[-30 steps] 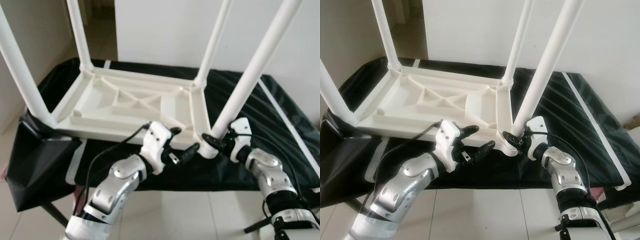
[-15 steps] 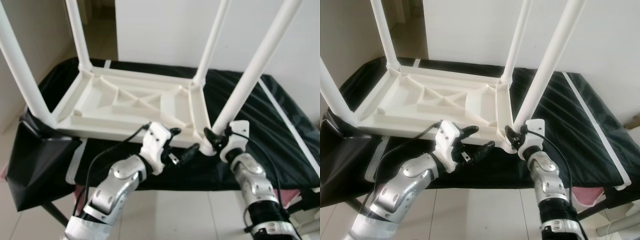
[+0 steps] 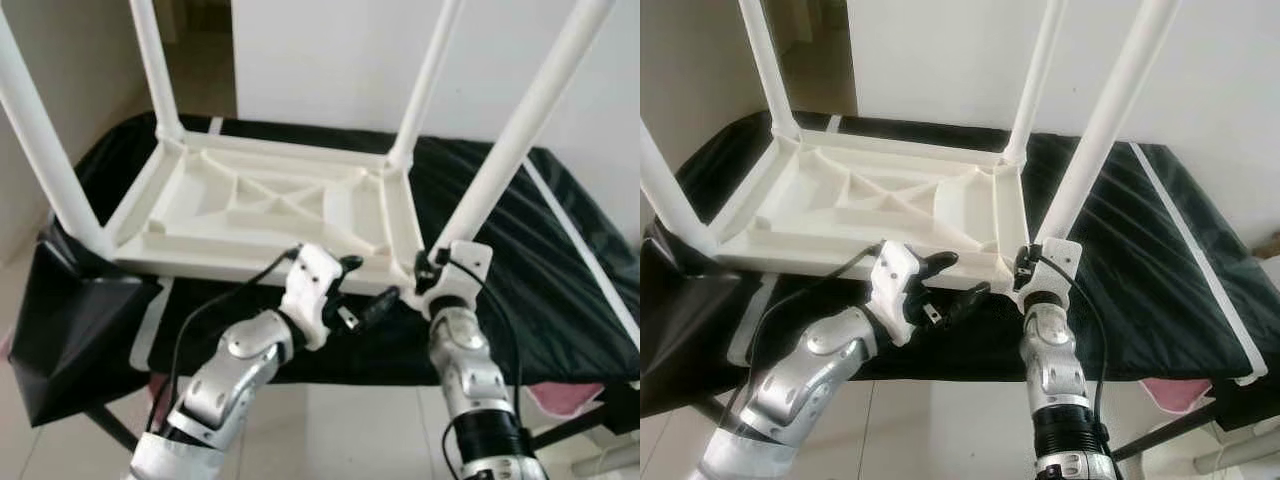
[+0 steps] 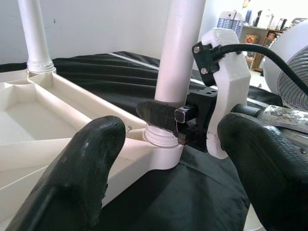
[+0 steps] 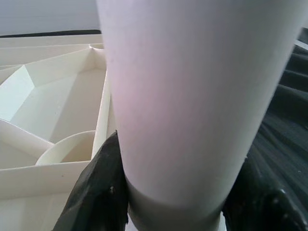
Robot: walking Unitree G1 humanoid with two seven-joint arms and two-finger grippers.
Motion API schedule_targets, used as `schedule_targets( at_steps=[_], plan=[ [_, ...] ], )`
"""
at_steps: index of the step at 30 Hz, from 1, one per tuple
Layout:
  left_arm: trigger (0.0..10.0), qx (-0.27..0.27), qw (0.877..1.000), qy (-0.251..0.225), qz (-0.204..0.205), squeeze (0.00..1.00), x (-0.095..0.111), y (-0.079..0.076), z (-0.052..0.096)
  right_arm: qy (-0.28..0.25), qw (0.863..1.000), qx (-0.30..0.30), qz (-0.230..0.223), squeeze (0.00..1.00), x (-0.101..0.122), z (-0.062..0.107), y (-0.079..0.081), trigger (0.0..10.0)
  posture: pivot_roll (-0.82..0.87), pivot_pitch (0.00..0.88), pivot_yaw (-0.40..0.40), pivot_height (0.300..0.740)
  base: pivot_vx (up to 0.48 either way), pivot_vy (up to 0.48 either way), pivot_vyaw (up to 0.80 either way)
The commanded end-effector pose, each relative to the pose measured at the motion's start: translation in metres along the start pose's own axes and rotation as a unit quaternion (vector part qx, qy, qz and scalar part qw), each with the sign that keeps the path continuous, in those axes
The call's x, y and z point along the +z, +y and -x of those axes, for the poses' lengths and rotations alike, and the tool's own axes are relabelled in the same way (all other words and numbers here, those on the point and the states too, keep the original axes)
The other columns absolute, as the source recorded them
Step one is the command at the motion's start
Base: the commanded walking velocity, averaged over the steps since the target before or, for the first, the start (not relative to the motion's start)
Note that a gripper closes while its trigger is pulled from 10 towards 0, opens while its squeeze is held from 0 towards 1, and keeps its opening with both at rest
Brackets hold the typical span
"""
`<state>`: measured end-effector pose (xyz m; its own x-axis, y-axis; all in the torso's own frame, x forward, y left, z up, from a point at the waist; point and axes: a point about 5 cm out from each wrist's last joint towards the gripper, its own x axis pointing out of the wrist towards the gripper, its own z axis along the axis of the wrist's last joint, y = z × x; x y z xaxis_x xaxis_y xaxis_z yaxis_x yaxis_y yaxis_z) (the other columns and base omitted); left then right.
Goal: Building children table
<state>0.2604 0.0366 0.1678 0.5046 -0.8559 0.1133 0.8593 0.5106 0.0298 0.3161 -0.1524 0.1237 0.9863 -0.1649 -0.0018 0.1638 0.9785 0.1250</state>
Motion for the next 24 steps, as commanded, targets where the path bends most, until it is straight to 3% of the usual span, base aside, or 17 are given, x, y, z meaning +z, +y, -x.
schedule_targets(
  at_steps=[1, 17, 18, 24],
  plan=[
    [10.0, -0.029, 1.0, 0.002, 0.0, 0.0, 0.0006, -0.0046, -0.0008, 0.032, 0.999, -0.003, -0.002, 0.0, -0.0127, 0.0049, -0.0007, 10.0, 0.01, 0.04, -0.077, 0.74, 0.0, 0.0, 0.0],
    [10.0, -0.026, 1.0, 0.004, -0.002, 0.0, 0.0006, -0.0046, 0.0017, 0.037, 0.999, -0.017, 0.005, 0.0, -0.0107, 0.0089, 0.0031, 10.0, 0.02, 0.049, -0.08, 0.74, 0.0, 0.0, 0.0],
    [10.0, -0.026, 1.0, 0.004, -0.002, 0.0, 0.0007, -0.0048, 0.0017, 0.033, 0.999, -0.013, 0.003, 1.0, -0.0093, 0.0093, 0.0028, 10.0, 0.02, 0.05, -0.079, 0.74, 0.0, 0.0, 0.0],
    [10.0, -0.026, 1.0, 0.003, 0.0, 0.0, 0.0013, -0.0056, 0.0017, 0.017, 1.0, -0.003, 0.006, 1.0, -0.0037, 0.0109, 0.0001, 10.0, 0.01, 0.052, -0.079, 0.74, 0.0, 0.0, 0.0]
  ],
)
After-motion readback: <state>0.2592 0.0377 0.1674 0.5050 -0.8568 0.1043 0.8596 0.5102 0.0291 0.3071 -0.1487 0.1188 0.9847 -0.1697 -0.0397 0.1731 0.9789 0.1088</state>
